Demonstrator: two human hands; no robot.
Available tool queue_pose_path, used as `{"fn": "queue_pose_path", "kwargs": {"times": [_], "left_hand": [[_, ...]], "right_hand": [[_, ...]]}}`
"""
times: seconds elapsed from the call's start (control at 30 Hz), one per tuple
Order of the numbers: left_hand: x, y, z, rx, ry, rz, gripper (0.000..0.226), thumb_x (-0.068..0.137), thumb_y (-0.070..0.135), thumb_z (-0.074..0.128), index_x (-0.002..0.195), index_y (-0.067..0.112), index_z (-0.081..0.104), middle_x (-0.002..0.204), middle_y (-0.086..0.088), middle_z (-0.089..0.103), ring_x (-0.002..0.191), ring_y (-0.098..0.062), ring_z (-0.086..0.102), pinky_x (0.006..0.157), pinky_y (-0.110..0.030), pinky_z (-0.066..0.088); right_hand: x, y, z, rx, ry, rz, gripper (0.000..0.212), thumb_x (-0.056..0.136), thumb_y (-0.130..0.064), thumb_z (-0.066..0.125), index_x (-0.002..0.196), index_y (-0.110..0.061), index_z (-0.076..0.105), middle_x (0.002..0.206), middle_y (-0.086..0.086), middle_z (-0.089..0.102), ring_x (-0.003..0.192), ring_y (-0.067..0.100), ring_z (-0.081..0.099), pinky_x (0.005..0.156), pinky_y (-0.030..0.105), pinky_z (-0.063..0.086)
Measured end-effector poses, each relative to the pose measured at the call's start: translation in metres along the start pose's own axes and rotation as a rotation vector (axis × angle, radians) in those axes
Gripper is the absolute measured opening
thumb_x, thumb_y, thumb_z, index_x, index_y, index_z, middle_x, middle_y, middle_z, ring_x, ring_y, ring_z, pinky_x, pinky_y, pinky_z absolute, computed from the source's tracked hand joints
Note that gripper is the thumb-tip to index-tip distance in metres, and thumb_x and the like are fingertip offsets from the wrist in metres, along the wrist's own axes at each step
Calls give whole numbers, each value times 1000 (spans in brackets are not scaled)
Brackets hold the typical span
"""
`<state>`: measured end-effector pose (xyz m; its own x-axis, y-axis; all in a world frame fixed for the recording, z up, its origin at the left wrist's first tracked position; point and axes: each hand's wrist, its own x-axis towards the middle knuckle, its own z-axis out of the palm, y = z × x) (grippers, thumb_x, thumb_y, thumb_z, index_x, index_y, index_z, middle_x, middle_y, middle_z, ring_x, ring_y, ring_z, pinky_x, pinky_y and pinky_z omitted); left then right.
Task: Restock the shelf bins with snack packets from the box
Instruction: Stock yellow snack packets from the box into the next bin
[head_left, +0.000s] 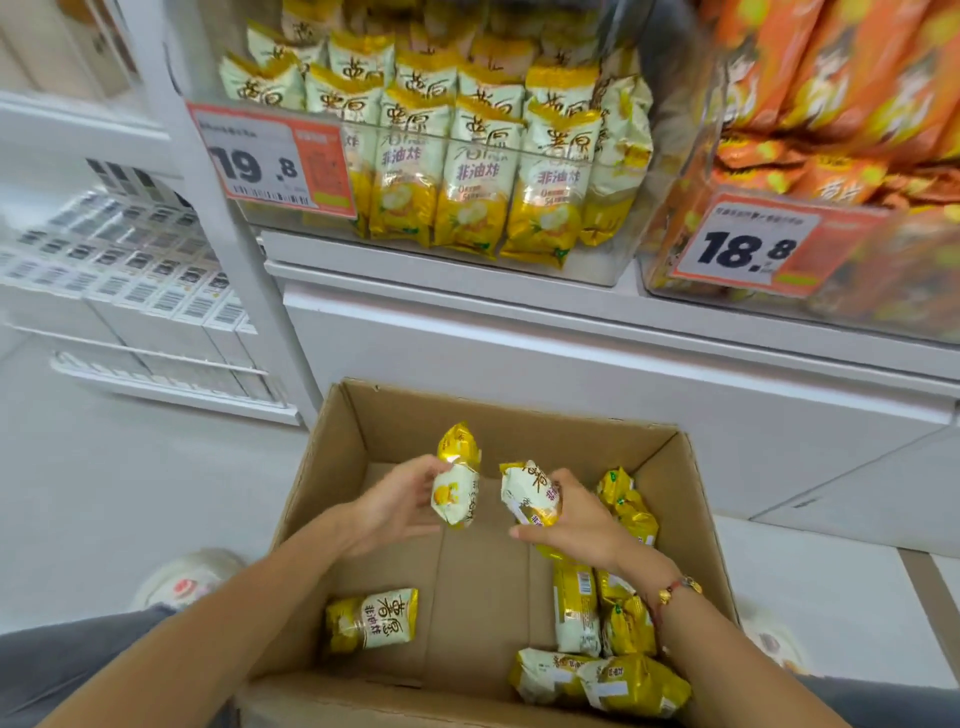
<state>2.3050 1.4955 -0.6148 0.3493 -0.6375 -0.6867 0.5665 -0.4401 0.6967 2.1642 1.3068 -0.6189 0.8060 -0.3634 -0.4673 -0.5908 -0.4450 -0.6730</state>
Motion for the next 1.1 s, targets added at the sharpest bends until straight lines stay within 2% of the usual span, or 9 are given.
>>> {"fn": "queue_pose_path", "kwargs": {"times": [0.17, 0.3, 0.4, 0.5, 0.63, 0.77, 0.83, 0.97, 1.1], "left_hand": [[-48, 59, 12, -239, -190, 104, 37, 82, 36, 57, 109, 12, 67, 106, -10, 67, 91, -24, 64, 93, -39, 49], [-96, 117, 31, 10, -221, 258, 34, 74, 35, 70, 102, 16, 72, 99, -5, 71, 84, -15, 67, 79, -30, 54], [-127, 161, 39, 96, -51, 454, 44, 61, 36, 74, 100, 16, 69, 94, -4, 72, 80, -14, 68, 70, -27, 56], [-146, 203, 29, 129, 172, 714, 70, 51, 59, 78, 109, 19, 70, 105, -2, 73, 96, -19, 68, 88, -40, 53], [-160, 248, 10, 117, 436, 1049, 67, 61, 68, 67, 117, 31, 60, 111, 6, 71, 102, -15, 67, 89, -41, 52], [-150, 278, -7, 230, 661, 1190, 51, 68, 73, 65, 102, 35, 63, 95, 10, 71, 91, -10, 67, 84, -39, 54], [-141, 284, -19, 295, 658, 1169, 47, 73, 69, 64, 107, 38, 59, 101, 16, 69, 96, -3, 64, 87, -33, 51], [-123, 289, -46, 371, 580, 1135, 61, 69, 76, 62, 119, 44, 47, 112, 24, 65, 102, 2, 62, 91, -39, 53], [-116, 300, -57, 389, 619, 1099, 49, 70, 69, 58, 110, 44, 45, 109, 27, 59, 107, -1, 58, 96, -38, 47]], "right_hand": [[-17, -51, -31, 158, 116, -142, 60, 68, -28, 86, 111, -22, 45, 97, -11, 61, 87, 7, 61, 78, 21, 49], [-41, -100, -58, 343, 161, -289, 54, 74, -17, 82, 111, -29, 45, 103, -12, 62, 81, -12, 60, 68, 6, 45], [-59, -133, -74, 527, 158, -345, 57, 69, -22, 86, 112, -32, 49, 101, -15, 66, 83, -11, 63, 67, 8, 47], [-68, -164, -87, 597, 53, -400, 89, 42, -50, 87, 122, -32, 51, 98, -18, 72, 91, 0, 67, 75, 19, 52], [-65, -208, -111, 907, -160, -400, 111, -5, -26, 92, 102, -7, 66, 83, 12, 74, 65, 24, 71, 49, 29, 55], [-78, -261, -146, 990, -338, -528, 82, 53, -35, 88, 122, -3, 59, 121, 21, 64, 112, 38, 61, 92, 50, 51], [-67, -280, -164, 960, -279, -557, 52, 81, -27, 70, 125, -2, 57, 126, 22, 60, 113, 37, 60, 94, 47, 51], [-16, -314, -191, 889, 4, -583, 39, 89, -23, 60, 118, 3, 57, 100, 19, 61, 87, 25, 61, 72, 31, 56], [45, -338, -209, 730, 304, -523, 47, 89, -32, 64, 127, -7, 52, 85, -2, 61, 87, 18, 59, 94, 42, 48]]}}
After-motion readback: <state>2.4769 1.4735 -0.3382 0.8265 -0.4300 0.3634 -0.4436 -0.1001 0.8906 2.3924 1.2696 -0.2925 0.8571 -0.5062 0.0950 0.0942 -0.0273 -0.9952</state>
